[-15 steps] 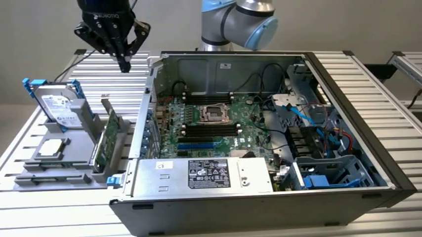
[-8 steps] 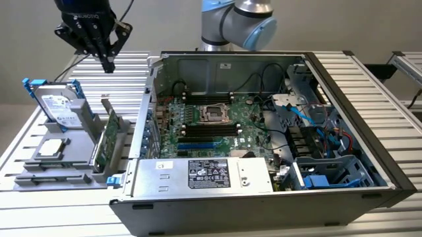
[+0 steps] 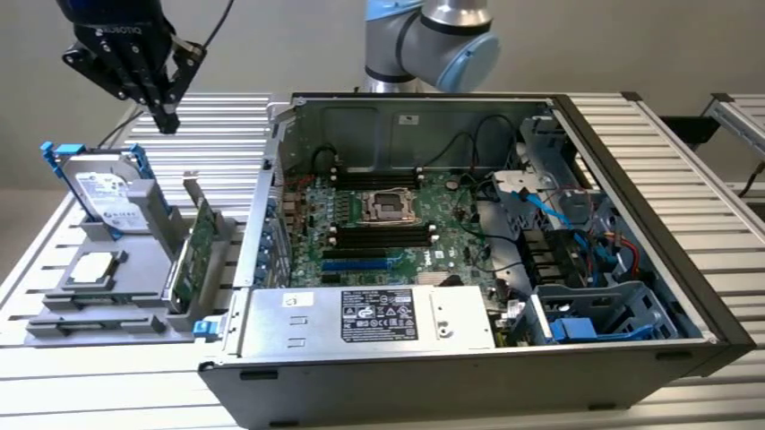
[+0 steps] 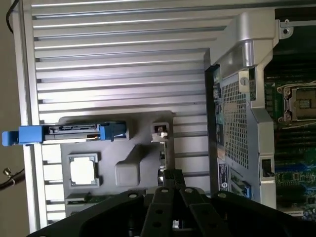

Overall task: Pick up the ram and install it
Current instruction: 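Reach for the ram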

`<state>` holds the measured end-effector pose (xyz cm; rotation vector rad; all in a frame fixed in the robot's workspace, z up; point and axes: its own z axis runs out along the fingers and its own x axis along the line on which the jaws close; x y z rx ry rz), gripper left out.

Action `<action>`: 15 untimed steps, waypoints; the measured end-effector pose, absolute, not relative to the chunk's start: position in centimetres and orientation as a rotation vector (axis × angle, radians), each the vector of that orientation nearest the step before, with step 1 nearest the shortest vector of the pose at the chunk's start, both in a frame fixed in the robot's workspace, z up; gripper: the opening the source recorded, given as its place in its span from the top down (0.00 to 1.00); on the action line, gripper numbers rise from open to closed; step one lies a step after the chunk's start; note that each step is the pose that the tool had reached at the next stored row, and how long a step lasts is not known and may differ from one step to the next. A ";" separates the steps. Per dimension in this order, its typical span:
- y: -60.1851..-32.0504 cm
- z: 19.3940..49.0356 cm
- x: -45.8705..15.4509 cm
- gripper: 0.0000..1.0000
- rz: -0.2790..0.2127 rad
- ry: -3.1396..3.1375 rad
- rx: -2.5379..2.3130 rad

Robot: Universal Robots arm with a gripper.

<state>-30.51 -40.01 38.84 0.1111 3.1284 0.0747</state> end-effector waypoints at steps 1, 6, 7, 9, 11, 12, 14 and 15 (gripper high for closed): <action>-40.1 38.8 -31.0 0.89 0.075 3.129 0.111; -40.9 38.8 -33.2 0.89 0.075 3.129 0.111; -41.2 38.8 -33.5 0.89 0.075 3.129 0.111; -41.8 38.8 -34.1 0.89 0.075 3.129 0.111; -42.5 38.8 -34.5 0.89 0.076 3.129 0.111; -42.9 38.8 -34.7 0.89 0.076 3.129 0.111; -43.5 38.8 -35.2 0.89 0.077 3.129 0.111; -43.9 38.8 -35.5 0.89 0.077 3.129 0.111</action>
